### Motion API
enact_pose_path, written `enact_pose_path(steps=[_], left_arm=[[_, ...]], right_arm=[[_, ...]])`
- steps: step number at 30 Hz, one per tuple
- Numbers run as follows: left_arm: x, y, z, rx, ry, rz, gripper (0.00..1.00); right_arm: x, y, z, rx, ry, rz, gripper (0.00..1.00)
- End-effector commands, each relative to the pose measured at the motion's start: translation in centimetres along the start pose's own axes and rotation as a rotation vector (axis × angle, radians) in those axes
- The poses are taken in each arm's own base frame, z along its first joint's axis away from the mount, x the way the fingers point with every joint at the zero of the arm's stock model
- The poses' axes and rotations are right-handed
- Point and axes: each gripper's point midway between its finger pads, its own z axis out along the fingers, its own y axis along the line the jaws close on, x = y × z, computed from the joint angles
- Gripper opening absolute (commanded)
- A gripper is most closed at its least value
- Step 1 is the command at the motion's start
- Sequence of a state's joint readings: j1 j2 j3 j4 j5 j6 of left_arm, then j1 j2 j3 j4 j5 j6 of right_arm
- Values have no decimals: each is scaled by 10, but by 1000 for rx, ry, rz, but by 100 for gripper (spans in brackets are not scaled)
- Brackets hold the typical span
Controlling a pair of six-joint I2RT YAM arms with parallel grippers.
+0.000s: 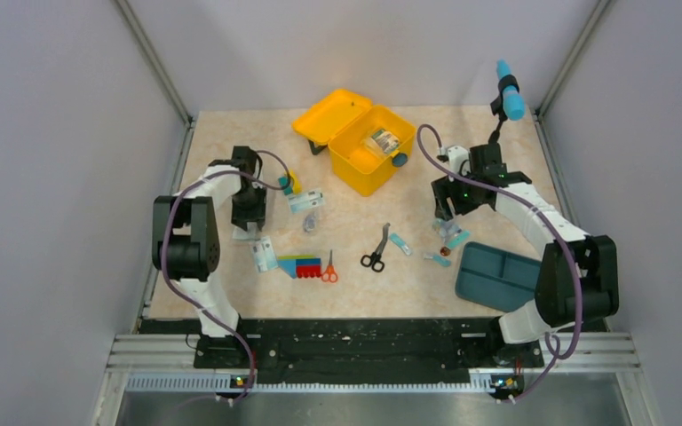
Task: Organize the medicine kit
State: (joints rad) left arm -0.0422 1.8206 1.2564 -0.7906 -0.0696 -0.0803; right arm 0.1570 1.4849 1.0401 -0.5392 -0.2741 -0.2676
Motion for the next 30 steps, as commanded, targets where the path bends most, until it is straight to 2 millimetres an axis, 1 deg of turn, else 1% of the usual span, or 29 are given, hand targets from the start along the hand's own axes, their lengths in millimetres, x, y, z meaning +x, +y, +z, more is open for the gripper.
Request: enact_pose_path(steps=[1,3,5,6,7,9,11,13,17,18,19,20,22,23,25,27,29,30], left_arm=[[-10,3,8,-26,9,8,43],[-9,3,11,-24,22,16,31],[-13,-1,7,2,15,31,8],[-15,-3,2,18,8,37,2],[-18,-5,-6,32,-7,40,0],[-24,-13,-25,86,-48,52,0],[-31,-32,-52,213,-110,74,0],[-42,-53,-84,350,-196,127,0],[-62,-108,-165,723,-427,291,0],[-62,-126,-190,863,-485,351,0],[-64,-138,-212,972,-553,420,0],[-62,-147,-233,1068,-608,493,1],[-62,-158,-265,1202,-680,576,2],[-64,-161,-276,1251,-697,592,2],[-67,-166,-291,1322,-713,619,2],[-68,-171,-303,1357,-721,653,2],[-69,-175,-318,1390,-714,665,2],[-68,-177,-324,1407,-712,678,2]], right_arm=[[-33,-1,-4,-6,-84,-17,68],[-34,-1,-3,-8,-85,-16,68],[-37,-2,-3,-5,-89,-19,68],[-39,-2,-4,-5,-93,-22,67],[-42,-2,-5,-8,-97,-28,67],[-50,4,-9,-42,-120,-46,66],[-62,15,-15,-104,-158,-72,66],[-77,29,-23,-182,-211,-94,66],[-122,68,-45,-369,-394,-140,67],[-134,79,-50,-406,-445,-163,68],[-147,91,-55,-446,-496,-195,70],[-163,103,-61,-486,-564,-250,71],[-179,128,-67,-566,-638,-338,73],[-192,141,-71,-599,-695,-399,74],[-214,161,-78,-662,-771,-461,75],[-229,178,-78,-759,-810,-482,75],[-246,192,-85,-843,-854,-475,76],[-251,200,-93,-895,-877,-484,76]])
